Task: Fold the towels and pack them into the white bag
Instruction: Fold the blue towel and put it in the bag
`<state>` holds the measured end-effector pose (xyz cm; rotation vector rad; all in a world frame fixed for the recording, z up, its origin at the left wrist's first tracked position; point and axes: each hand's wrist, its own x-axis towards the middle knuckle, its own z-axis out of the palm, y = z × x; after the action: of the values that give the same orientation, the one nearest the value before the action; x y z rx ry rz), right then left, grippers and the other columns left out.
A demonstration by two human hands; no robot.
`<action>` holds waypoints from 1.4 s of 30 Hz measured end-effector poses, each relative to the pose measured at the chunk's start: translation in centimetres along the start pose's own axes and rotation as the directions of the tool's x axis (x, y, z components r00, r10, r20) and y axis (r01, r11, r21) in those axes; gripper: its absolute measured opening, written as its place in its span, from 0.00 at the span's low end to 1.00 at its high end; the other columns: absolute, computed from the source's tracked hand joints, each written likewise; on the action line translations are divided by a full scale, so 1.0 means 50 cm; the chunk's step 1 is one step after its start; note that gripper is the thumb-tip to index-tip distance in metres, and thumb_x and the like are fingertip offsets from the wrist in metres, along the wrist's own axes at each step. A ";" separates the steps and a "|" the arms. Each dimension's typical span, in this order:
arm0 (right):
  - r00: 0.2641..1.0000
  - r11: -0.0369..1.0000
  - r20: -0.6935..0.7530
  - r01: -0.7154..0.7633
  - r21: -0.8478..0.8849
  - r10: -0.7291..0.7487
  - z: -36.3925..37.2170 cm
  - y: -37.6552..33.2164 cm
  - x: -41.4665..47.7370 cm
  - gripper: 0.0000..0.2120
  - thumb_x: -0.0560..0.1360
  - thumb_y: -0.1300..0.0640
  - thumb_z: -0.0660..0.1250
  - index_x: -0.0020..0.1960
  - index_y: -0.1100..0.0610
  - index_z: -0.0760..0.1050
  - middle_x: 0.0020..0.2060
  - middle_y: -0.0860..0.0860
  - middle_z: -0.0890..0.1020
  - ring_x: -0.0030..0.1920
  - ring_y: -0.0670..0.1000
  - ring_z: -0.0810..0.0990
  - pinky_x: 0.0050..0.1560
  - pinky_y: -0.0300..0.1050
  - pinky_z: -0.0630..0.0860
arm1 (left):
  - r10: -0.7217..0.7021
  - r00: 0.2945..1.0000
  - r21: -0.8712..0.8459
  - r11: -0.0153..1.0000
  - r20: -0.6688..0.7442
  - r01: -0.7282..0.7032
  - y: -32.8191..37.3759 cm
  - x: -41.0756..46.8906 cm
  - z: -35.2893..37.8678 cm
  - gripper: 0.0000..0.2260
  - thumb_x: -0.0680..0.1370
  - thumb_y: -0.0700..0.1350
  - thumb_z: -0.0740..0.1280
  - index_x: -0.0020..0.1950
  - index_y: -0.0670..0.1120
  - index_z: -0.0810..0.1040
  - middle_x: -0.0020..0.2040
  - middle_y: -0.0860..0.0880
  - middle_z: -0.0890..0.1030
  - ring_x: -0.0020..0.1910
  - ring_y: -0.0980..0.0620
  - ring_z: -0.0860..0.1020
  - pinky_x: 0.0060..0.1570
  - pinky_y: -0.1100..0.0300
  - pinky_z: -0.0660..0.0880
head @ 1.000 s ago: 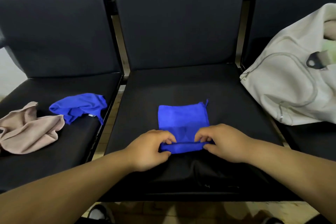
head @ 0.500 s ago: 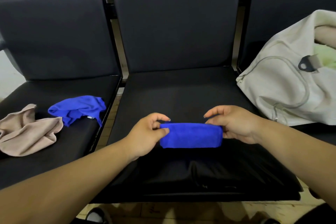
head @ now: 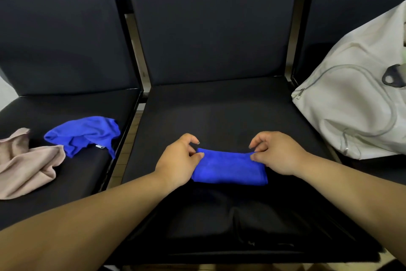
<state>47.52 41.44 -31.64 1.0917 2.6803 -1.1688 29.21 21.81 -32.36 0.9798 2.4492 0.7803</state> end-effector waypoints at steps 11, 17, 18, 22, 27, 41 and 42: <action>0.880 0.903 0.395 0.369 -0.218 -0.264 0.008 -0.048 0.019 0.12 0.71 0.47 0.76 0.51 0.39 0.78 0.56 0.40 0.74 0.55 0.40 0.75 0.60 0.37 0.72 | 0.155 0.959 0.173 0.965 0.236 -0.198 -0.004 -0.040 -0.011 0.09 0.79 0.56 0.68 0.59 0.61 0.73 0.57 0.58 0.66 0.50 0.58 0.76 0.57 0.56 0.76; 0.847 0.966 0.520 0.213 -0.143 -0.110 0.008 -0.055 0.001 0.13 0.68 0.46 0.78 0.52 0.37 0.82 0.50 0.45 0.82 0.45 0.49 0.79 0.52 0.47 0.77 | 0.116 0.932 0.209 0.958 0.343 -0.196 -0.003 -0.053 -0.004 0.15 0.80 0.53 0.67 0.67 0.62 0.76 0.51 0.61 0.77 0.53 0.58 0.76 0.59 0.62 0.72; 0.850 0.967 0.516 0.211 -0.144 -0.109 0.006 -0.051 -0.005 0.14 0.67 0.44 0.77 0.51 0.35 0.81 0.52 0.49 0.83 0.46 0.55 0.80 0.54 0.52 0.78 | 0.115 0.930 0.176 0.967 0.350 -0.186 0.002 -0.054 -0.002 0.15 0.80 0.51 0.68 0.67 0.60 0.77 0.48 0.62 0.77 0.51 0.60 0.76 0.58 0.63 0.72; 0.893 0.968 0.428 0.214 -0.135 -0.138 -0.049 -0.037 -0.056 0.15 0.67 0.45 0.77 0.51 0.32 0.80 0.53 0.51 0.83 0.51 0.58 0.82 0.56 0.54 0.78 | 0.177 0.930 -0.011 0.983 0.323 -0.183 0.043 -0.063 0.005 0.16 0.80 0.46 0.70 0.67 0.55 0.80 0.52 0.60 0.79 0.52 0.61 0.79 0.60 0.65 0.73; 0.969 0.972 0.107 0.230 -0.052 -0.224 -0.226 -0.032 -0.166 0.15 0.72 0.55 0.77 0.52 0.37 0.81 0.52 0.42 0.83 0.46 0.42 0.80 0.52 0.37 0.75 | 0.425 0.896 -0.094 0.905 0.125 -0.416 0.216 -0.034 -0.034 0.15 0.79 0.44 0.72 0.63 0.59 0.80 0.49 0.52 0.77 0.47 0.56 0.78 0.52 0.67 0.71; 0.807 0.954 -0.590 0.204 0.218 -0.037 -0.574 0.214 -0.263 0.17 0.75 0.60 0.74 0.57 0.42 0.79 0.52 0.33 0.76 0.46 0.36 0.78 0.36 0.28 0.73 | 0.781 0.620 -0.002 0.622 0.072 -0.783 0.846 0.118 0.064 0.15 0.80 0.39 0.68 0.64 0.54 0.82 0.50 0.67 0.74 0.55 0.59 0.74 0.59 0.67 0.67; 0.783 0.940 -0.622 0.219 0.262 -0.009 -0.584 0.228 -0.243 0.17 0.74 0.60 0.75 0.58 0.43 0.80 0.53 0.36 0.77 0.47 0.37 0.79 0.36 0.28 0.74 | 0.789 0.612 0.007 0.612 0.050 -0.791 0.874 0.137 0.075 0.15 0.80 0.39 0.67 0.64 0.54 0.82 0.49 0.68 0.73 0.54 0.59 0.74 0.58 0.67 0.67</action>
<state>70.75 58.65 -14.48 1.6259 3.1350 -1.5418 48.49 54.31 -9.09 2.1322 1.9014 0.9520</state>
